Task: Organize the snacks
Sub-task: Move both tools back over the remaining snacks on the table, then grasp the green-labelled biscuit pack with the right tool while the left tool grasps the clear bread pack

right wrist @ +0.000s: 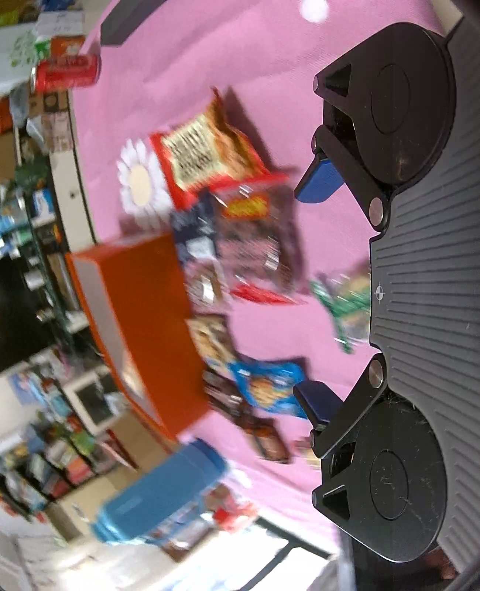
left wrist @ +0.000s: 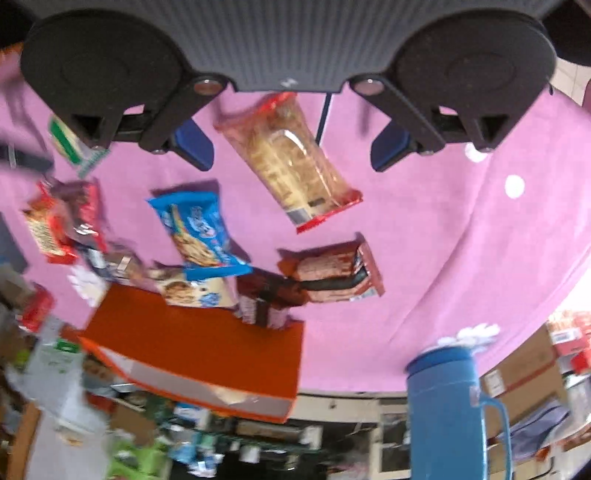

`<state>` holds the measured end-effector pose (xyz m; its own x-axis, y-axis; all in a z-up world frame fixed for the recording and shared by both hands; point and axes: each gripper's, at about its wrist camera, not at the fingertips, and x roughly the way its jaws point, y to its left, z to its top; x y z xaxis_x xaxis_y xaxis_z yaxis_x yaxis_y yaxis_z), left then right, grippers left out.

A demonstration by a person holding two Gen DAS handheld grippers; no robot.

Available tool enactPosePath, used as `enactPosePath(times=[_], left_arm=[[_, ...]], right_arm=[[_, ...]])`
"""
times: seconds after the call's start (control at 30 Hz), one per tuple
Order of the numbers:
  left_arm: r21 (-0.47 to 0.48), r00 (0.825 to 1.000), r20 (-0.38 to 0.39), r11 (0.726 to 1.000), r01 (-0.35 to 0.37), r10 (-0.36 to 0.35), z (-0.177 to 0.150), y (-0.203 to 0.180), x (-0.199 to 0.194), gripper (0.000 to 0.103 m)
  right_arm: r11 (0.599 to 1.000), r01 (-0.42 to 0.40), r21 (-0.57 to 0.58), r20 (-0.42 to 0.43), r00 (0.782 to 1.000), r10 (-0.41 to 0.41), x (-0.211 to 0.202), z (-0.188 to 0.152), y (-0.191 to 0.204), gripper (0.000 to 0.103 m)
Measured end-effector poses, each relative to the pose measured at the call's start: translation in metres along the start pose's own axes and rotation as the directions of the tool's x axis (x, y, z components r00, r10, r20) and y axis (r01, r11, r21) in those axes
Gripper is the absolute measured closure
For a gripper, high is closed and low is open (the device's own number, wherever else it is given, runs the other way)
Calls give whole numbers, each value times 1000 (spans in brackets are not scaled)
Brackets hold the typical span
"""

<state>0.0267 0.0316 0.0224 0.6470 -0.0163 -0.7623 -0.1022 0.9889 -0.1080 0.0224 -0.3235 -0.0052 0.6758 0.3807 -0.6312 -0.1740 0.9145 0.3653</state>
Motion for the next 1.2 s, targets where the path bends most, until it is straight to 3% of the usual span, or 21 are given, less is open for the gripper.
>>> enactPosePath(times=[0.1, 0.2, 0.33, 0.5, 0.63, 0.77, 0.87, 1.03, 1.2], left_arm=[[-5, 999, -21, 999, -43, 43, 4, -4, 18, 13], [-19, 998, -45, 999, -39, 38, 2, -6, 29, 15], [25, 997, -28, 997, -66, 67, -3, -8, 31, 21], [50, 997, -10, 996, -69, 70, -3, -6, 32, 29], [71, 998, -13, 996, -55, 57, -1, 0, 31, 34], [113, 999, -16, 993, -38, 40, -1, 6, 30, 33], [152, 998, -10, 986, -67, 69, -2, 15, 29, 22], [141, 998, -20, 988, -61, 65, -1, 35, 26, 22], [95, 1000, -1, 995, 20, -20, -2, 43, 21, 19]], right_arm=[[996, 13, -92, -45, 999, -17, 3, -18, 18, 10], [980, 38, -195, -71, 996, -52, 11, -26, 34, 10], [973, 30, -229, -106, 993, -55, 22, -28, 43, 10], [953, 60, -297, -114, 989, -97, 28, -34, 51, 10], [915, 124, -385, -93, 981, -171, 31, -39, 55, 9], [922, 149, -358, -75, 979, -187, 23, -39, 38, 9], [926, 174, -336, -63, 977, -206, 15, -40, 28, 9], [927, 187, -325, -51, 975, -214, 13, -41, 23, 9], [931, 212, -297, -63, 969, -241, 16, -37, 26, 9]])
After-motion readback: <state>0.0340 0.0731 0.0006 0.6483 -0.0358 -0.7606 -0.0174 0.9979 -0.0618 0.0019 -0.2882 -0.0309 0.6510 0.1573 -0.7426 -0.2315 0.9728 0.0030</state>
